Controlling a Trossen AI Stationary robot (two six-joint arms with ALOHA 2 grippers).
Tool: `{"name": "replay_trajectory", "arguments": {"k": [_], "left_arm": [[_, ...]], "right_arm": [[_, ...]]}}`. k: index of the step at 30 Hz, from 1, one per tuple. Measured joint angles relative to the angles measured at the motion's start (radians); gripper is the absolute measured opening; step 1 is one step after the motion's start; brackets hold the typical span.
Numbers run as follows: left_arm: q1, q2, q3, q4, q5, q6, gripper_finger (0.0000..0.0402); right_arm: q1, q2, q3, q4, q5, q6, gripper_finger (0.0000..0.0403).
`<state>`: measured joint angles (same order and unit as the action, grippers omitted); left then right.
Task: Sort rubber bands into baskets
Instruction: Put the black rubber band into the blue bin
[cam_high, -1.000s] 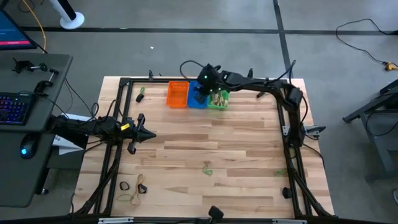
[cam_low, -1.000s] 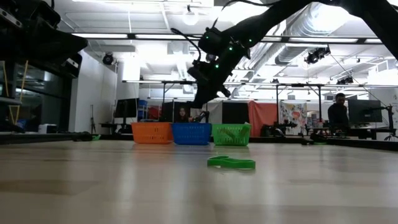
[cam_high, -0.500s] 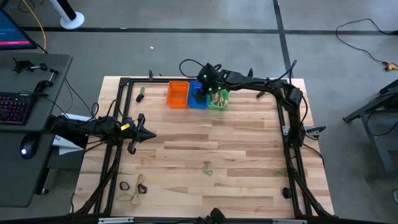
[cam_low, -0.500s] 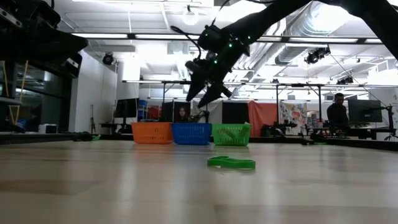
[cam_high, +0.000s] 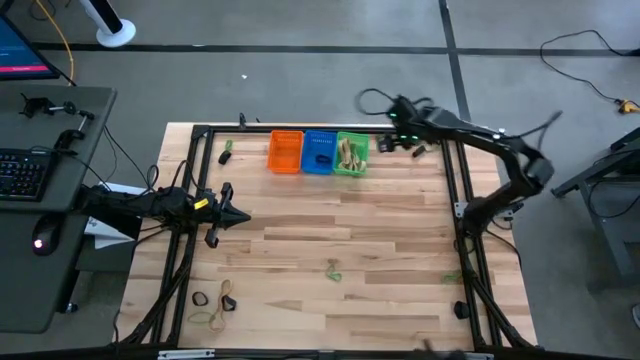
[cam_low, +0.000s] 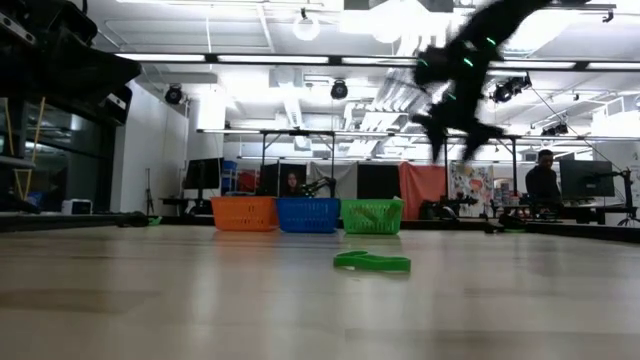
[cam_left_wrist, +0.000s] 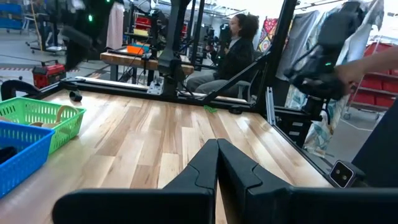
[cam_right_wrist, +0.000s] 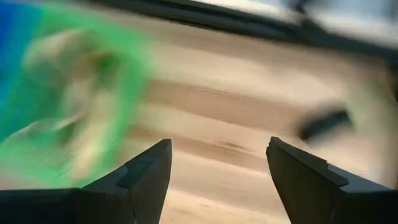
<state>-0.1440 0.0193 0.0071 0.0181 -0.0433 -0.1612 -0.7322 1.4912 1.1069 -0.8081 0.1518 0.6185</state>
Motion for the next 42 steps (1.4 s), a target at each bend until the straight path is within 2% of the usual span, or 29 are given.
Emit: {"name": "replay_trajectory", "arguments": {"k": [4,9,15,22,26,28,30,35,36,39,42], "left_arm": [[0.000,0.000,0.000,0.000,0.000,0.000,0.0001],[0.000,0.000,0.000,0.000,0.000,0.000,0.0001],[0.000,0.000,0.000,0.000,0.000,0.000,0.0001],[0.000,0.000,0.000,0.000,0.000,0.000,0.0001],[0.000,0.000,0.000,0.000,0.000,0.000,0.0001],[0.000,0.000,0.000,0.000,0.000,0.000,0.0001],[0.000,0.000,0.000,0.000,0.000,0.000,0.0001],[0.000,0.000,0.000,0.000,0.000,0.000,0.0001],[0.000,0.000,0.000,0.000,0.000,0.000,0.0001],[0.000,0.000,0.000,0.000,0.000,0.000,0.0001],[0.000,0.000,0.000,0.000,0.000,0.000,0.0001]], "right_arm": [[-0.100,-0.036,-0.156,0.137,0.005,0.213,0.0252],[-0.167,0.034,-0.213,0.258,0.056,0.387,0.0252],[-0.210,0.143,-0.184,0.207,0.163,0.479,0.0252],[-0.207,0.249,-0.162,0.201,0.161,0.490,0.0252],[-0.189,0.268,-0.150,0.180,0.192,0.506,0.0245],[-0.190,0.267,-0.150,0.174,0.186,0.506,0.0224],[-0.190,0.267,-0.150,0.170,0.177,0.495,0.0187],[-0.185,0.266,-0.149,0.152,0.159,0.439,0.0036],[-0.184,0.266,-0.150,0.156,0.154,0.412,0.0019],[-0.182,0.254,-0.152,0.180,0.136,0.337,0.0016],[-0.154,0.198,-0.155,0.189,0.188,0.285,0.0004]]}}
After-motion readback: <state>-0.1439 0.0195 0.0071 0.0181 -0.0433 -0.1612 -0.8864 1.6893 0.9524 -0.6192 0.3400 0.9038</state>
